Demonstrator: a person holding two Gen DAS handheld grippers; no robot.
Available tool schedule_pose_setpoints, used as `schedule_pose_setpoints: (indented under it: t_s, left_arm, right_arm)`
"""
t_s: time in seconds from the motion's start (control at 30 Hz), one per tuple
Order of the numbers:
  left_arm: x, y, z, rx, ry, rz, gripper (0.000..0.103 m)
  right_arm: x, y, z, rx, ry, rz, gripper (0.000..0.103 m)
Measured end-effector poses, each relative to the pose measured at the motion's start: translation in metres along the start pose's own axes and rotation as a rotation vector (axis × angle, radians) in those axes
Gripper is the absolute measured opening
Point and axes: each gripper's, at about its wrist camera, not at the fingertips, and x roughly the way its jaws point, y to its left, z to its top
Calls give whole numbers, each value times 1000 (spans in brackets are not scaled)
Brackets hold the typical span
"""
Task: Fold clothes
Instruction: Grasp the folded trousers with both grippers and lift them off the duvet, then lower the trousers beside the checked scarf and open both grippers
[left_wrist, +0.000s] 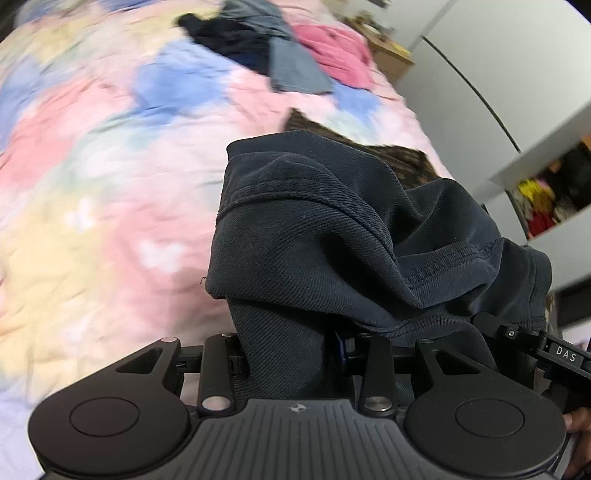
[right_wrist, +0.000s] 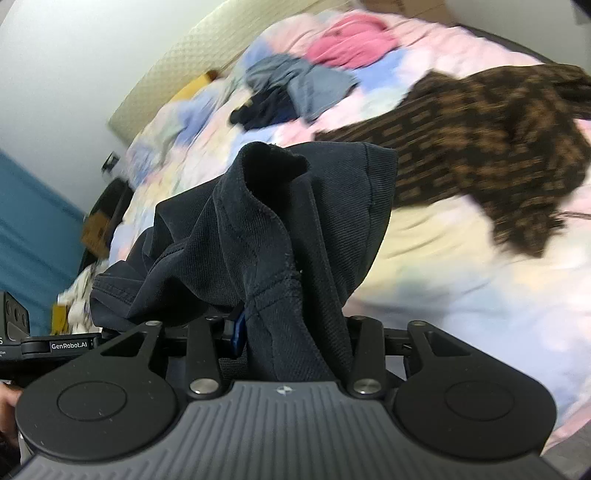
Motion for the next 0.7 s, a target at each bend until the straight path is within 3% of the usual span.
schedule_pose_setpoints:
  t_s: [0.23,0.37,0.47,0.7]
  left_arm:
    - [72,-79,30,133,66,-35,39]
    - [103,-90,33,218,96,-50,39]
    - [151,-115,49,251,125,-47,39]
    - [226,-118,56,303,216,-35,40]
  right_arm:
    - [-19,-91,23,112,-63,-54,41]
    - [-19,-144,29,207,-104,-67,42]
    - [-11,-176,32,267,-127,-89,42]
    - [23,-231,33,345,-117,-142,42]
